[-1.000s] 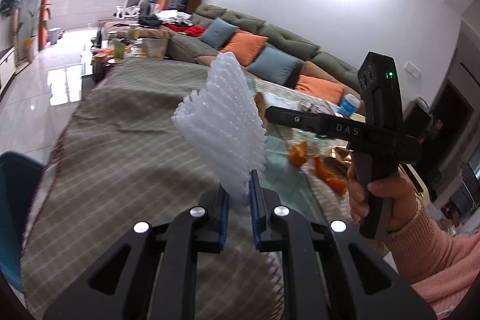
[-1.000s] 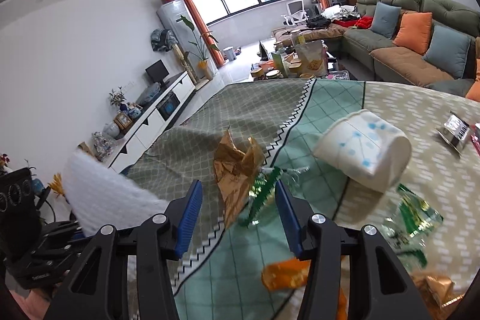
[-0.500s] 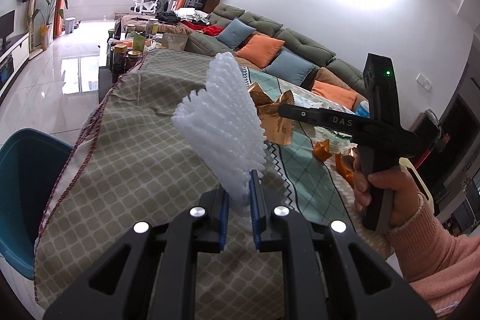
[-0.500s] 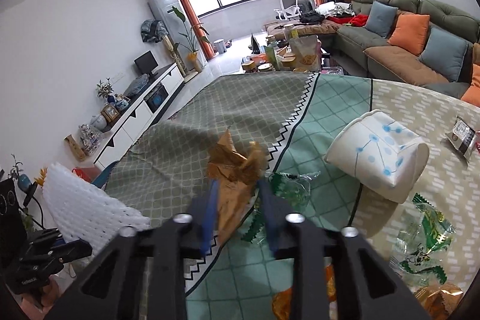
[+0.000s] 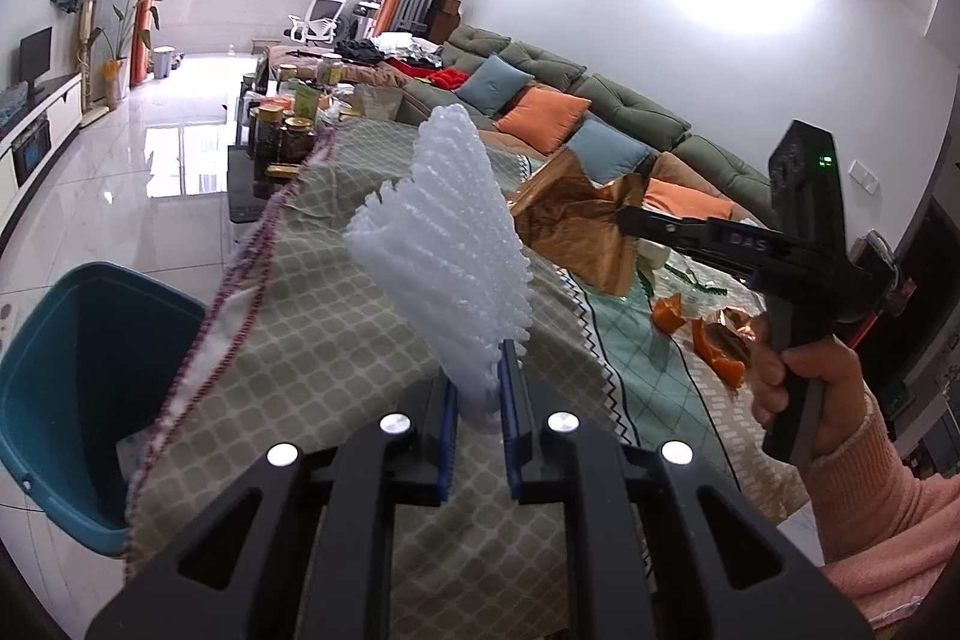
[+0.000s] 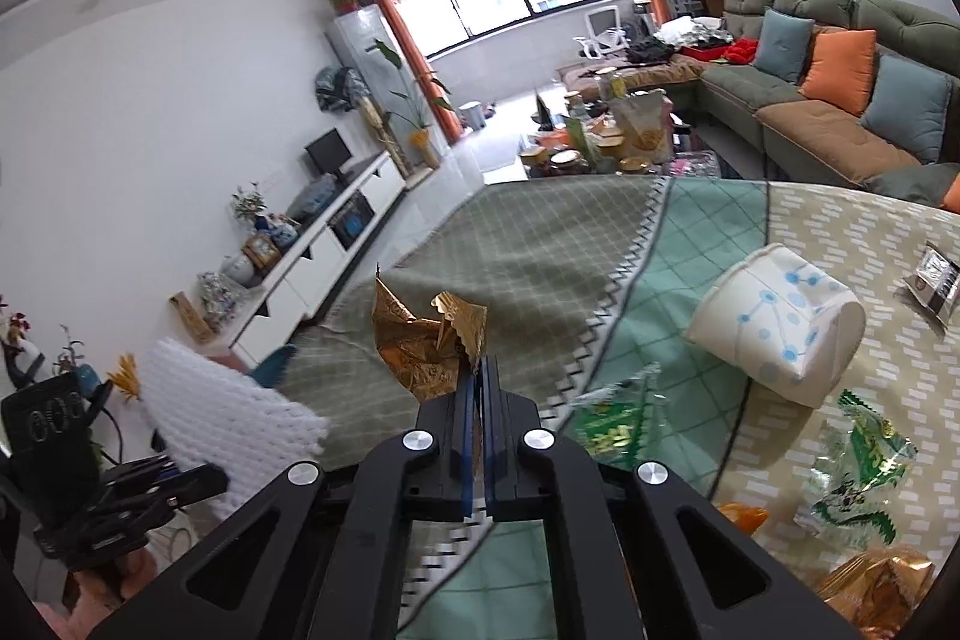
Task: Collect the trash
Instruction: 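Lift the foam net with the left gripper while the right gripper grasps a gold foil wrapper, then carry the foam net and gold wrapper over the teal bin with both grippers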
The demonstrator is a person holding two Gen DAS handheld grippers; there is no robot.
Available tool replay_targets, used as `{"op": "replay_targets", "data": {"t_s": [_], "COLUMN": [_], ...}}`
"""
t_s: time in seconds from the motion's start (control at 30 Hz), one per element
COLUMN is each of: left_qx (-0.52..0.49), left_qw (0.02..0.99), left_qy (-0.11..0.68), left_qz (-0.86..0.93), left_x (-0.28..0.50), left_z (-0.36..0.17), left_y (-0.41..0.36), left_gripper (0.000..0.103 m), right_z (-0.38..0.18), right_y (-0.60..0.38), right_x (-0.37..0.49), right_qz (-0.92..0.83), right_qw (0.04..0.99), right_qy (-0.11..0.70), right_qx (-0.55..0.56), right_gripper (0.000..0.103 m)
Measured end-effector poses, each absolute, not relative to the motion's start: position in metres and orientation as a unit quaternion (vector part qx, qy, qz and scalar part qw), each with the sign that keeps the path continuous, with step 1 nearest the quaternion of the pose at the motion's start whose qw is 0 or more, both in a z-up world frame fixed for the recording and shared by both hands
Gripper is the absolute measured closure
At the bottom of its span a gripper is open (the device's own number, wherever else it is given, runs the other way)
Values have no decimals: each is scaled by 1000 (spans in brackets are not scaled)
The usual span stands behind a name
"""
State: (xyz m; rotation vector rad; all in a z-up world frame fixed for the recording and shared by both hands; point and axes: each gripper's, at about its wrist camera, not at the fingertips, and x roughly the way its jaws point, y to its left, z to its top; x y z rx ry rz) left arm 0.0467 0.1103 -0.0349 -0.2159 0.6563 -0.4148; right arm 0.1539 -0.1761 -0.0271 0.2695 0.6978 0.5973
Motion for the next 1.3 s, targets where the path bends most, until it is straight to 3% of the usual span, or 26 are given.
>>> {"op": "replay_targets", "data": {"t_s": [1.3], "left_qx": [-145], "left_qw": [945], "left_qy": [292], "left_qz": [-27], "left_x": [11], "left_z": [-25], "left_y": [237], "left_gripper": [89], "right_z": [-15], "right_y": [-11], "right_x": [143], "right_qz": [444], "right_qw": [824], "right_qy": [344], "right_qx": [69], "right_gripper": [100]}}
